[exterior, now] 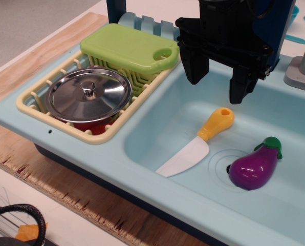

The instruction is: Put knife on cutting board

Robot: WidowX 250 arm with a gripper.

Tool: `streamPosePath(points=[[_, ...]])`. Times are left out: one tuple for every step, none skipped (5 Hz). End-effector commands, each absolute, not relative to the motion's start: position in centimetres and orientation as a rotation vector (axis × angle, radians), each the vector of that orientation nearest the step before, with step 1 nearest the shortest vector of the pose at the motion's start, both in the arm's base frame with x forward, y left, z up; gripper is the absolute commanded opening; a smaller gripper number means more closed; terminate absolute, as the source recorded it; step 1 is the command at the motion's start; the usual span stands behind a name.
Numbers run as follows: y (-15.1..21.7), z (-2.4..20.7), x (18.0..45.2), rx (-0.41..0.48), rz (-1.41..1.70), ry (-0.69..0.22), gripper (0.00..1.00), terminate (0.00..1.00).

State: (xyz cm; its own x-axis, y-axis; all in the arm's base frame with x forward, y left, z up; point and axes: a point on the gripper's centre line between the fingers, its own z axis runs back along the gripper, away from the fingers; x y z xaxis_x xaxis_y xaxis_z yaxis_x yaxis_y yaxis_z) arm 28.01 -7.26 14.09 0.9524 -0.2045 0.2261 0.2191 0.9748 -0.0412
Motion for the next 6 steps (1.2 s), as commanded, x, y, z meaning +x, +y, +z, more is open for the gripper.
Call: streamPosePath(points=[[-7.3, 14.1, 28.0, -0.066, -0.215, -0.223, 1.0, 0.0], [-7.4, 13.2, 28.2, -0.062, -0.171, -0.217, 1.0, 0.0], [-7.4, 11.5, 28.5, -0.068, -0.161, -0.214, 1.0, 0.0], [-7.0, 9.5, 28.7, -0.103, -0.158, -0.212, 1.0, 0.0], [-7.1, 7.7, 28.7, -0.112, -0.163, -0.211, 1.0, 0.0], [-6.6, 6.6, 28.9, -0.137, -0.159, -0.201, 1.0, 0.0]])
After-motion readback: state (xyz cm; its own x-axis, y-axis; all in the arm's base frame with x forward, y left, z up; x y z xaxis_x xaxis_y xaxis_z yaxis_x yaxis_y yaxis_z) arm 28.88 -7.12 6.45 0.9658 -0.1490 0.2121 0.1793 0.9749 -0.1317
